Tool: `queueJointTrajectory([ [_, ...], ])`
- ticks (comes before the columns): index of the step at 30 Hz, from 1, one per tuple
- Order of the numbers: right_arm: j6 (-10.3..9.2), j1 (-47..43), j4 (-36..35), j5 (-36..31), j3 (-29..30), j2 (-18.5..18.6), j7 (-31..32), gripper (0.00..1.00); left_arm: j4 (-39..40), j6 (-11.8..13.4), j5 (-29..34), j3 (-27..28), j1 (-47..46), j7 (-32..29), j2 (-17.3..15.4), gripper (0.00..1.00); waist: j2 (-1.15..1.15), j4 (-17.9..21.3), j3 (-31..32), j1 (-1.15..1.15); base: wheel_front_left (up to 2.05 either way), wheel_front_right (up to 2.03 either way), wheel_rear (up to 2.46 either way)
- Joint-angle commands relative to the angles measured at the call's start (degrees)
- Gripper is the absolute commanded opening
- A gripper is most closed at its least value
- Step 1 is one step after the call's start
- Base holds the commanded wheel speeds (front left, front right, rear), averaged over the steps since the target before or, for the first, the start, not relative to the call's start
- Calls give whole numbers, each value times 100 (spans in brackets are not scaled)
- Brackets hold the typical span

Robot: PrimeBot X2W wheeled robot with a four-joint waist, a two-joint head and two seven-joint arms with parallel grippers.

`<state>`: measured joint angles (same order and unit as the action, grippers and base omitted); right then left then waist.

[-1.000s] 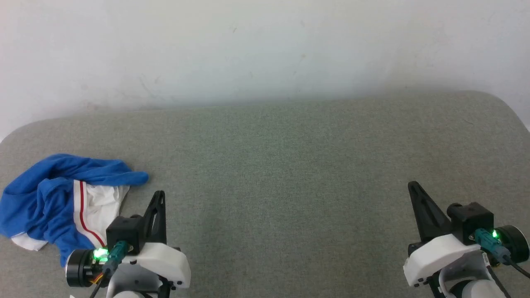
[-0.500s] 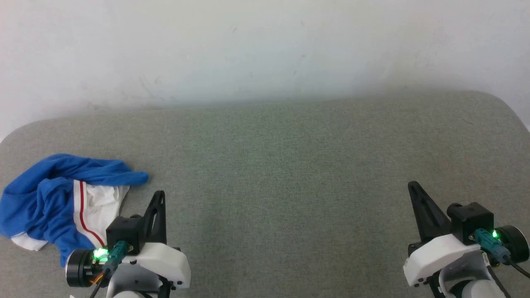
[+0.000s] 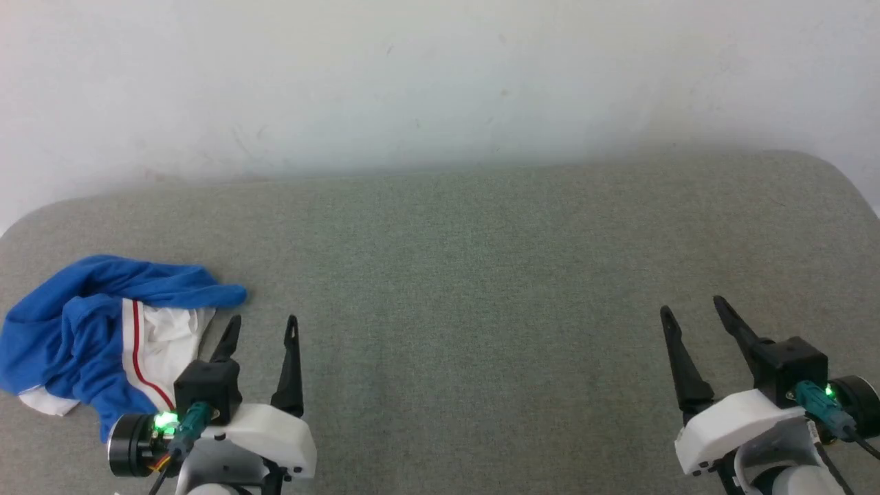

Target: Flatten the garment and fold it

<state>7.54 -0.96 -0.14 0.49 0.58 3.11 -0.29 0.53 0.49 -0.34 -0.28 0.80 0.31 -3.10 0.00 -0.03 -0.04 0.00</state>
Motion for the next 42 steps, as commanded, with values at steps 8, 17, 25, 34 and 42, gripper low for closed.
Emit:
queueJointTrajectory([
  [8,-1,-58,-43,95,180,-3,-155,100,136,-11,-96,34,120,149,3,100,0,-15,-23,0,0,0,0],
  [17,-1,-80,-103,119,324,-5,-262,100,229,2,-155,60,173,257,4,100,0,-76,-72,0,0,0,0],
  [25,-1,-96,-159,108,418,-6,-346,100,328,75,-230,95,201,341,6,100,0,-185,-126,0,0,0,0],
  [34,-2,-136,-158,72,412,-8,-454,100,404,155,-325,121,246,449,7,100,0,-424,-161,0,0,0,0],
  [42,-2,-145,-126,26,401,-9,-549,100,435,173,-397,112,319,545,9,100,0,-734,-152,0,0,0,0],
])
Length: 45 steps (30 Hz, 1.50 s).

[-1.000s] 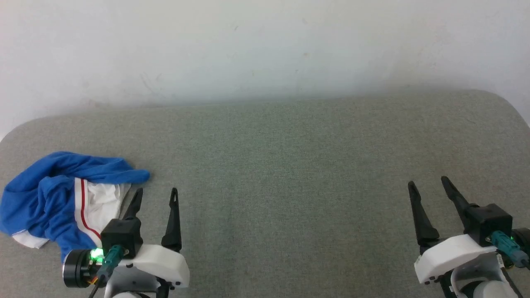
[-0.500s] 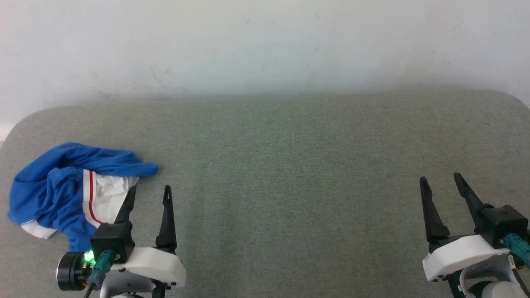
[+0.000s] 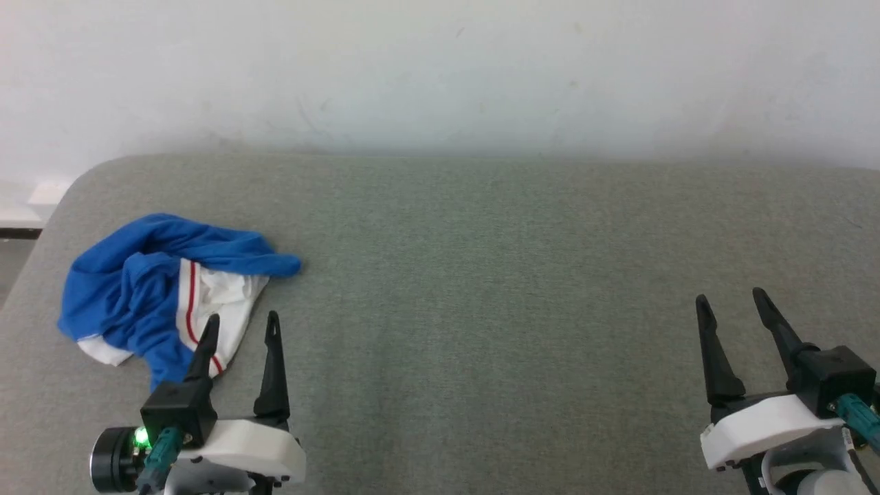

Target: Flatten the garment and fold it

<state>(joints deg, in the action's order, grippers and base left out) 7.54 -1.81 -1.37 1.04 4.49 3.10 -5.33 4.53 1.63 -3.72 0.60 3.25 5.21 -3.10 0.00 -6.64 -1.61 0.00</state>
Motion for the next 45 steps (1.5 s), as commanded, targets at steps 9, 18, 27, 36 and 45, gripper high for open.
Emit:
queueJointTrajectory([
  [9,-2,-45,22,-81,-23,-10,-134,100,98,95,-148,38,144,163,10,100,0,-445,-30,0,0,0,0],
  [18,-3,-92,14,-105,-21,-11,-191,100,153,192,-264,63,231,270,12,100,0,-858,-26,0,0,0,0],
  [27,-3,-89,-35,-137,-41,-13,-222,100,215,270,-404,89,335,378,14,100,0,-1279,-64,0,0,0,0],
  [36,-4,-92,-58,-162,-81,-15,-266,100,264,329,-515,92,410,486,15,100,0,-1691,-111,0,0,0,0],
  [45,-4,-110,-71,-161,-72,-17,-340,100,297,383,-603,118,524,594,17,100,0,-1987,-120,0,0,0,0],
])
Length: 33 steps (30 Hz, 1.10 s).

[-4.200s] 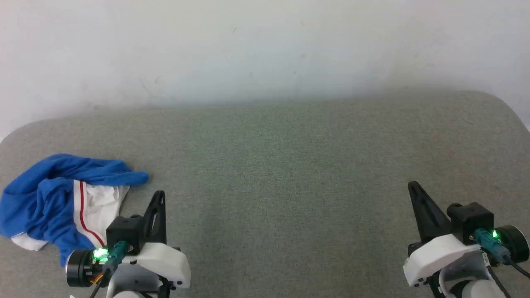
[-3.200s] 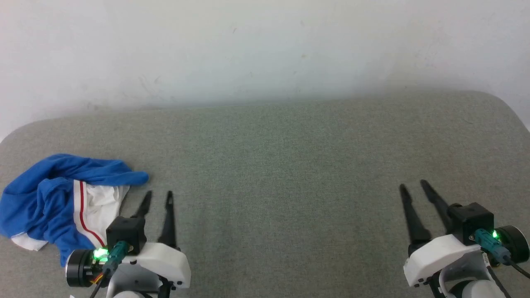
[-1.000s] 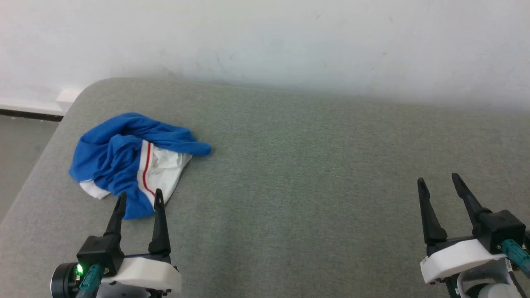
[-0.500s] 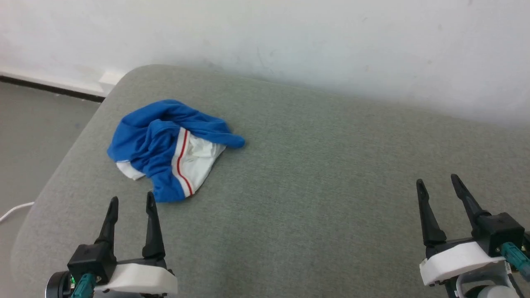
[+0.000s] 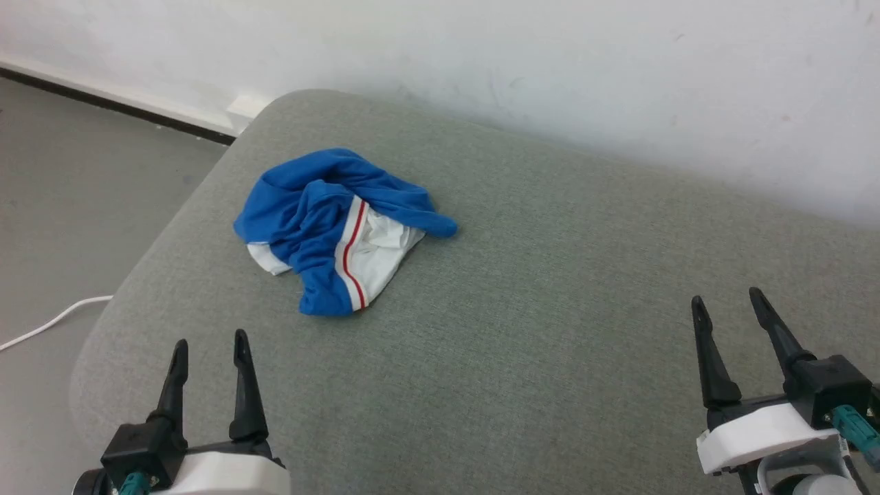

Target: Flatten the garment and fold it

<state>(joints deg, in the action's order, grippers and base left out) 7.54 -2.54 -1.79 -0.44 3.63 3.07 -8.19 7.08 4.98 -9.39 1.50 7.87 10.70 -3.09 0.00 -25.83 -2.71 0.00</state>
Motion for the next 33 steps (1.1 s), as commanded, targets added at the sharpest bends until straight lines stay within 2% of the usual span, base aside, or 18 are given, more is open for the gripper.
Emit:
queueJointTrajectory([
  [1,-4,-36,-32,-15,21,-14,-63,100,48,57,-47,27,68,58,16,100,0,-94,-14,0,0,0,0],
  [33,-5,-105,-207,-89,247,-19,-381,100,242,223,-383,78,299,429,22,100,0,-752,-92,0,0,0,0],
])
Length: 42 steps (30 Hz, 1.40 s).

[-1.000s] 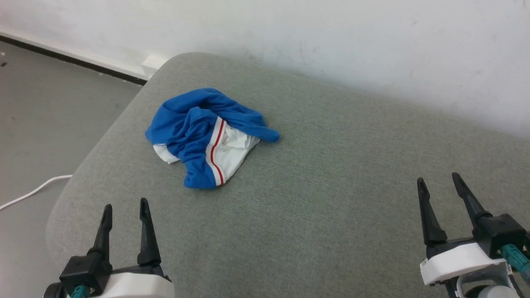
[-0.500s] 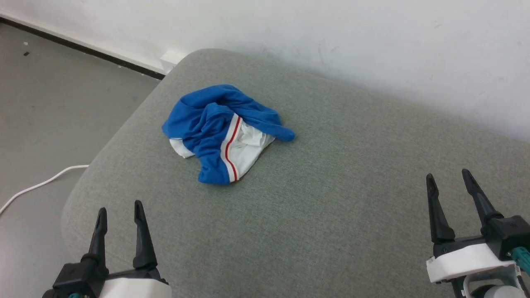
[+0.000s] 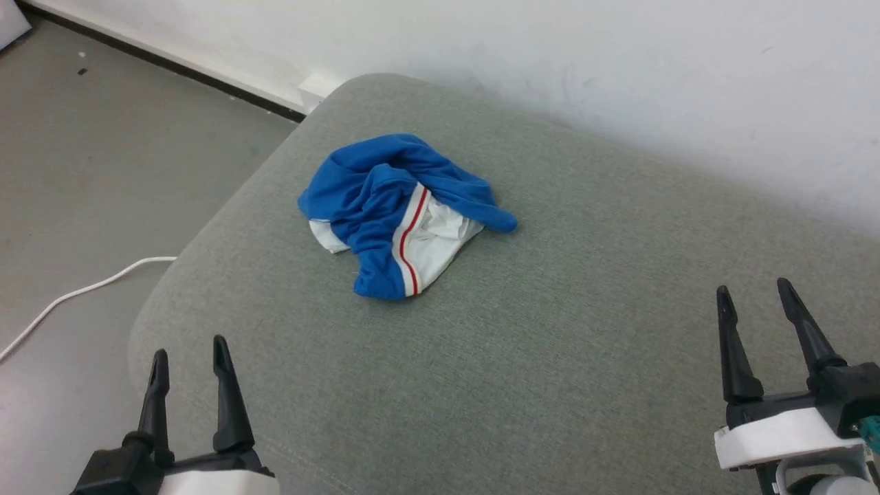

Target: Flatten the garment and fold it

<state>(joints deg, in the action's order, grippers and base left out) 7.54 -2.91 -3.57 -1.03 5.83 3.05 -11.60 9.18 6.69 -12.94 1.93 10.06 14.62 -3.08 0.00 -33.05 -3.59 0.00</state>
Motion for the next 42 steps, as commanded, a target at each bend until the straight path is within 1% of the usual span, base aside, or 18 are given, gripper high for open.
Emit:
queueJointTrajectory([
  [1,-5,-69,-30,-32,30,-17,-41,100,32,50,-29,38,83,38,21,100,0,-32,-3,0,0,0,0],
  [12,-5,-57,-61,-41,45,-17,-36,100,45,32,-30,41,75,38,21,100,0,-23,-64,0,0,0,0],
  [14,-5,-47,-78,-52,42,-17,-26,100,77,31,-124,-1,61,38,21,100,0,-17,-103,0,0,0,0],
  [16,-5,-38,-108,-69,46,-17,-8,100,157,-38,-167,-63,9,34,16,100,0,-16,-152,0,0,0,0],
  [18,-5,-41,-172,-91,63,-17,22,100,405,-163,-509,-54,-185,-29,16,100,0,-31,-218,0,0,0,0],
  [19,-5,-46,-214,-102,75,-17,45,100,567,-238,-650,-58,-318,-170,-6,100,0,-40,-254,0,0,0,0],
  [20,-5,-48,-262,-115,87,-17,74,100,727,-329,-735,-83,-468,-386,-101,100,0,-50,-301,0,0,0,0],
  [23,-5,-24,-450,-192,115,-17,186,100,1111,-570,-900,-76,-1158,-1089,-535,100,0,-62,-506,0,0,0,0],
  [24,-5,-2,-527,-228,117,-17,226,100,1171,-622,-960,-42,-1459,-1336,-685,100,0,-58,-599,0,0,0,0],
  [26,-5,72,-695,-316,105,-17,320,100,1133,-735,-874,-13,-2101,-1830,-1108,100,0,-25,-801,0,0,0,0],
  [27,-5,121,-781,-365,91,-17,376,100,1068,-783,-896,-6,-2450,-2046,-1251,100,0,4,-912,0,0,0,0],
  [28,-5,176,-867,-419,70,-17,433,100,950,-837,-955,-2,-2790,-2252,-1371,100,0,43,-1027,0,0,0,0],
  [30,-5,302,-1019,-524,2,-17,538,100,599,-1035,-922,-87,-3415,-2632,-1749,100,0,150,-1253,0,0,0,0],
  [33,-5,471,-1200,-654,-101,-17,699,100,-56,-1213,-1240,-212,-4203,-3185,-2017,100,0,348,-1583,0,0,0,0],
  [37,-5,529,-1386,-822,-153,-17,874,100,-1022,-1347,-1658,-435,-4973,-3930,-2394,100,0,584,-1931,0,0,0,0],
  [39,-5,531,-1508,-918,-157,-17,951,100,-1472,-1387,-1869,-631,-5202,-4328,-2627,100,0,716,-2087,0,0,0,0],
  [42,-5,561,-1732,-1060,-156,-17,1051,100,-1996,-1410,-2292,-847,-5433,-4719,-2911,100,0,921,-2325,0,0,0,0],
])
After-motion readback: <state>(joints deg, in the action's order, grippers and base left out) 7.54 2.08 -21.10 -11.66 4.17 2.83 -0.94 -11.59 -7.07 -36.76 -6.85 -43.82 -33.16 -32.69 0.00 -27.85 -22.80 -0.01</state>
